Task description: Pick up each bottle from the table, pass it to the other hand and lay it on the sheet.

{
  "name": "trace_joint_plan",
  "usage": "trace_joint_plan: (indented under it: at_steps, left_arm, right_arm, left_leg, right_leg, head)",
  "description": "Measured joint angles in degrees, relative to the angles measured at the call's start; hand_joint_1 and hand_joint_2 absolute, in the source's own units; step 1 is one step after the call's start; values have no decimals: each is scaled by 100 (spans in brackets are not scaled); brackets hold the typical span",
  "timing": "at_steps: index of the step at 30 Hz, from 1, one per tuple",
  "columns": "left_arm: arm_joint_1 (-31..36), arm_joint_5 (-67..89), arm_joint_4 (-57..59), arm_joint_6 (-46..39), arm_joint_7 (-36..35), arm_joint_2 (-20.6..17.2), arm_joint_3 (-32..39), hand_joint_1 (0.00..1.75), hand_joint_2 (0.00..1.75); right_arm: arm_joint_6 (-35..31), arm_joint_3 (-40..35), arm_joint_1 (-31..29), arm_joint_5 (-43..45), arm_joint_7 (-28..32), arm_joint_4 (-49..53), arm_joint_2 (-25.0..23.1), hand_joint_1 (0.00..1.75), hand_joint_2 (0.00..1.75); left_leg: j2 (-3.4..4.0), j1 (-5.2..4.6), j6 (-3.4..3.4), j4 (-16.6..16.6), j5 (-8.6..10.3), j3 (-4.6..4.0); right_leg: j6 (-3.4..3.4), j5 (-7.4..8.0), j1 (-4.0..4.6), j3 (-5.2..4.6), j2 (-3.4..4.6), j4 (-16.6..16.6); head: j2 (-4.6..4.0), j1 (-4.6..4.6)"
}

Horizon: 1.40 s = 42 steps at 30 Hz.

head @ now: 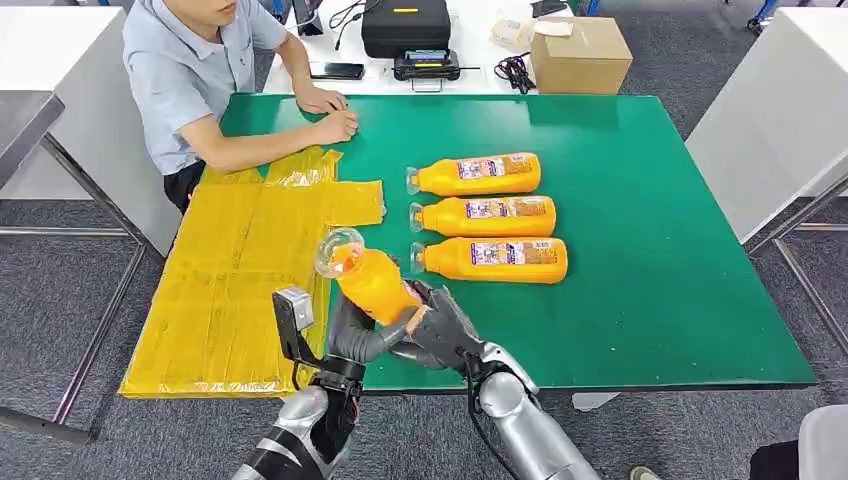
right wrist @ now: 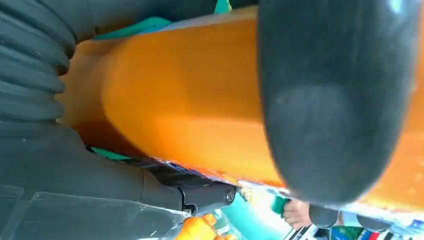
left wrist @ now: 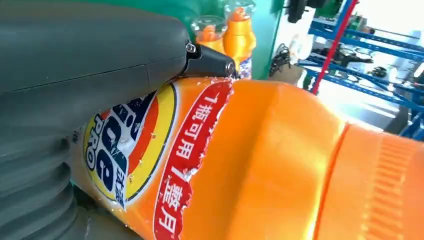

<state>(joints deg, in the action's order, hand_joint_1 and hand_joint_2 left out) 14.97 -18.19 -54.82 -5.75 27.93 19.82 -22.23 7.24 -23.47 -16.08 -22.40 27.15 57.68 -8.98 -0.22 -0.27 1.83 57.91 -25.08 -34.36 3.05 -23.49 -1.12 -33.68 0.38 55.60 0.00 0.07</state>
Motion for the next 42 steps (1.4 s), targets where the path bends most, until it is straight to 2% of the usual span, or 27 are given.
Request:
trace_joint_plan:
  at_steps: [14, 19, 23, 25, 29, 31, 33, 36, 42]
  left_arm:
    - [-30, 9, -188, 5, 76, 0, -9, 175, 175]
    - [-59, 479, -409, -1044, -79, -17, 24, 175, 175]
    - [-108, 2031, -651, -2571, -22, -96, 144, 175, 175]
    - [-115, 3853, -745, -3218, -426, -142, 257, 175, 175]
    - [-163, 8756, -859, -3401, -1498, -201, 719, 175, 175]
    - [-146, 10255, -828, -3419, -1833, -254, 938, 175, 175]
    - [-87, 10515, -747, -3397, -2040, -328, 1062, 175, 175]
    - [6, 9539, -606, -3292, -2299, -435, 1104, 175, 175]
    - [315, 10059, -133, -2845, -3100, -706, 1174, 175, 175]
  right_arm:
    - [9, -9, -167, 76, 0, -295, -2, 0, 175]
    - [-407, -50, -54, -208, -164, -293, 4, 0, 175]
    - [-601, 0, 260, -302, -197, -162, 72, 0, 175]
    - [-619, 61, 356, -359, -142, -133, 107, 0, 175]
    - [-590, 157, 353, -391, 29, -162, 138, 0, 175]
    - [-588, 192, 355, -391, 52, -190, 146, 0, 175]
    - [-590, 227, 359, -383, 72, -194, 160, 0, 175]
    - [-590, 271, 365, -383, 83, -194, 164, 0, 175]
    - [-581, 339, 367, -380, 90, -203, 164, 0, 175]
  left_leg:
    - [-2, 0, 0, 1, 0, -3]
    - [-5, 0, 0, 1, 0, -3]
    - [-5, 0, 0, 1, 0, -7]
    - [-6, 0, 0, 1, 0, -9]
    - [-4, 0, 0, 0, 0, -8]
    - [-4, 0, 0, 1, 0, -7]
    - [-4, 0, 0, 1, 2, -7]
    - [-4, 1, -1, 1, 3, -7]
    - [-3, 2, -1, 1, 3, -9]
  right_leg:
    - [0, 0, 0, -3, -2, 0]
    - [0, 0, 0, -2, -5, 0]
    - [0, 0, 0, -4, -5, 0]
    - [0, 0, 0, -4, -6, 0]
    - [0, 0, 0, -5, -5, 0]
    - [0, 0, 0, -6, -5, 0]
    - [0, 1, 0, -6, -5, 0]
    - [0, 1, 2, -7, -5, 1]
    - [0, 1, 1, -9, -5, 2]
  head:
    - [0, 0]
    - [0, 4]
    - [0, 0]
    - [0, 2]
    - [0, 2]
    - [0, 0]
    - [0, 0]
    - [0, 4]
    - [0, 2]
